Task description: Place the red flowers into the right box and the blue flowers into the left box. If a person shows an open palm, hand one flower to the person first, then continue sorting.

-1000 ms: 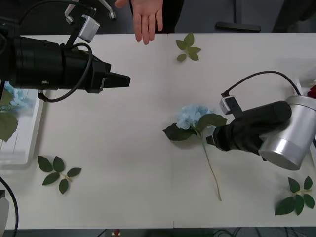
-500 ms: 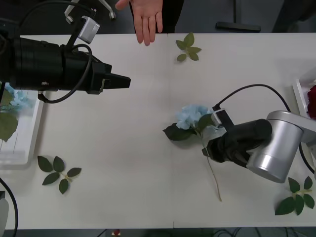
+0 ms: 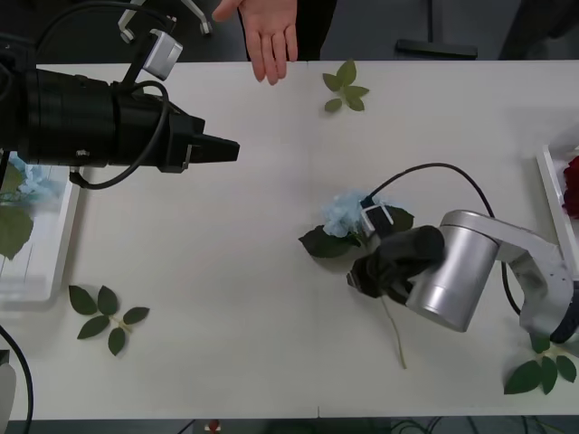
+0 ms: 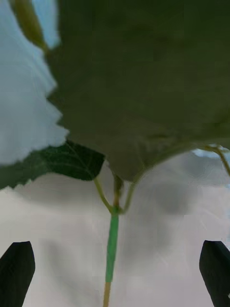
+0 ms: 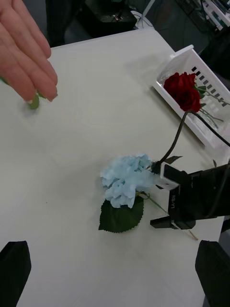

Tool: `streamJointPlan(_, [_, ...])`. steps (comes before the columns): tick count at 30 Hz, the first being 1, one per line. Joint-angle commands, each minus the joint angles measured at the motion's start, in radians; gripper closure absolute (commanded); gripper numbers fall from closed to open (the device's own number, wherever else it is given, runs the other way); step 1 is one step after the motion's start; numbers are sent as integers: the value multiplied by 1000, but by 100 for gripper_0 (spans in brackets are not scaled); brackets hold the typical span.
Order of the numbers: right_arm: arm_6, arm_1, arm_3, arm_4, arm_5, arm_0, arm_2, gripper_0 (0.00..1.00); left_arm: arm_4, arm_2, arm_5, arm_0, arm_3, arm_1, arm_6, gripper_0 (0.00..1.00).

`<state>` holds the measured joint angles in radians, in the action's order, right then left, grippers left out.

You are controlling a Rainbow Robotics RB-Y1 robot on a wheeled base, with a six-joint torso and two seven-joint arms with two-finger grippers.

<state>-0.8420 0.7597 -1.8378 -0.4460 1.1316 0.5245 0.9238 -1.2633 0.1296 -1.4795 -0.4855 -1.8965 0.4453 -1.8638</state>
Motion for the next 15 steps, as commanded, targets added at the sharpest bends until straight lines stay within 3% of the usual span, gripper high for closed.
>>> streamJointPlan(1, [52, -36, 20, 24, -7, 15, -23, 0, -15, 15, -2, 18, -30, 6, -15, 0])
streamJointPlan(4, [52, -42, 29, 26, -10, 19, -23, 0, -15, 15, -2, 18, -30, 6, -15, 0])
streamJointPlan(9, [54, -37, 29, 29, -9, 19, -16, 22, -15, 15, -2, 18, -30, 6, -15, 0])
streamJointPlan(12, [57, -29, 29, 39, -12, 20, -3, 25, -15, 15, -2, 19, -30, 6, -15, 0])
streamJointPlan(14, [57, -26, 29, 41, -18, 19, 0, 34, -15, 15, -1, 19, -30, 6, -15, 0])
streamJointPlan(15, [57, -25, 29, 41, -16, 19, 0, 43, -15, 15, -1, 21, -29, 6, -15, 0])
